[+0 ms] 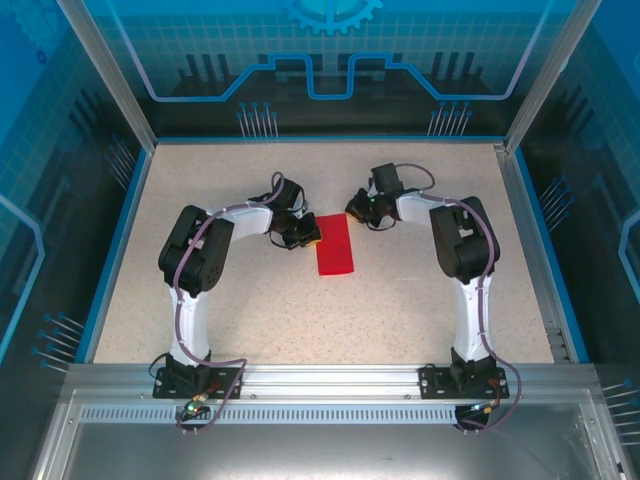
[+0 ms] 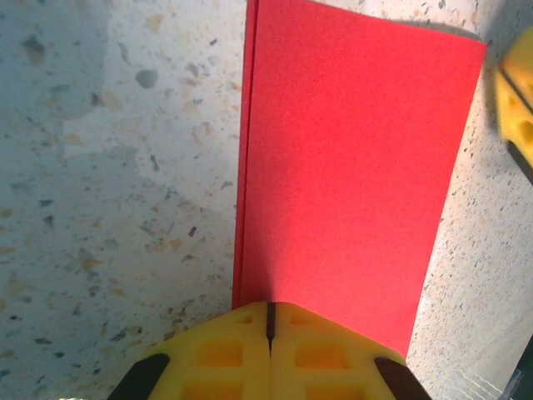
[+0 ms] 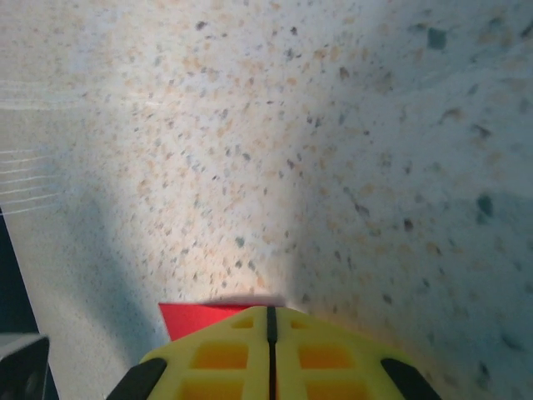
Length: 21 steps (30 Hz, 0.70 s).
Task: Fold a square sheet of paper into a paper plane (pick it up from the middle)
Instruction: Fold the square sheet of paper in half at the center of the table.
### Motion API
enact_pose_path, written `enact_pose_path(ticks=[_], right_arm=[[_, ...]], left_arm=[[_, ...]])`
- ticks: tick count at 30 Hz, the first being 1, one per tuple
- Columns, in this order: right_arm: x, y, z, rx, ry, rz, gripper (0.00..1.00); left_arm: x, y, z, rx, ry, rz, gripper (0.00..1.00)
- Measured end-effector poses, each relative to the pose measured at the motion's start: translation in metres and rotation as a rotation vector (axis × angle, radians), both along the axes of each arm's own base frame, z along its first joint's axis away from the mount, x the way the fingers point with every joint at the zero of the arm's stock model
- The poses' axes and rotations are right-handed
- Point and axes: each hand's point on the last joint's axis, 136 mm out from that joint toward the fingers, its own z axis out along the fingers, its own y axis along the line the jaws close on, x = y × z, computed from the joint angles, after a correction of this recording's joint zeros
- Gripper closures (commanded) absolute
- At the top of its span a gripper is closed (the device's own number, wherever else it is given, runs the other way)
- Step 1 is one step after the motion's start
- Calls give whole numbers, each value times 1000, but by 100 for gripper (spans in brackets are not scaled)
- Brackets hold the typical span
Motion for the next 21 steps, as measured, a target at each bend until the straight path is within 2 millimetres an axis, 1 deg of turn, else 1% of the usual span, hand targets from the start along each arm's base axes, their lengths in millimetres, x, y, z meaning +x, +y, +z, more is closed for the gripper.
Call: enact_pose_path(ticks=[2, 5, 7, 9, 11, 13, 15, 21], right_arm=[[-11, -2, 14, 2, -30, 31, 92], [-30, 2, 34, 27, -66, 91, 92], [-45, 6, 39, 49, -69, 134, 93], [-59, 10, 33, 61, -53, 171, 93], [-76, 13, 20, 64, -13, 201, 94], [-89, 12, 10, 61, 25, 215, 94], [-93, 12, 4, 53, 41, 224, 95], [-95, 9, -8, 28, 57, 234, 95]], left_arm=[[0, 0, 0, 1, 0, 0, 100], [0, 0, 0, 4, 1, 1, 100], [0, 0, 0, 4, 1, 1, 100], [0, 0, 0, 4, 1, 1, 100], [0, 0, 0, 4, 1, 1, 100], [0, 0, 0, 5, 2, 1, 100], [0, -1, 0, 5, 2, -1, 100], [1, -1, 1, 12, 7, -4, 100]])
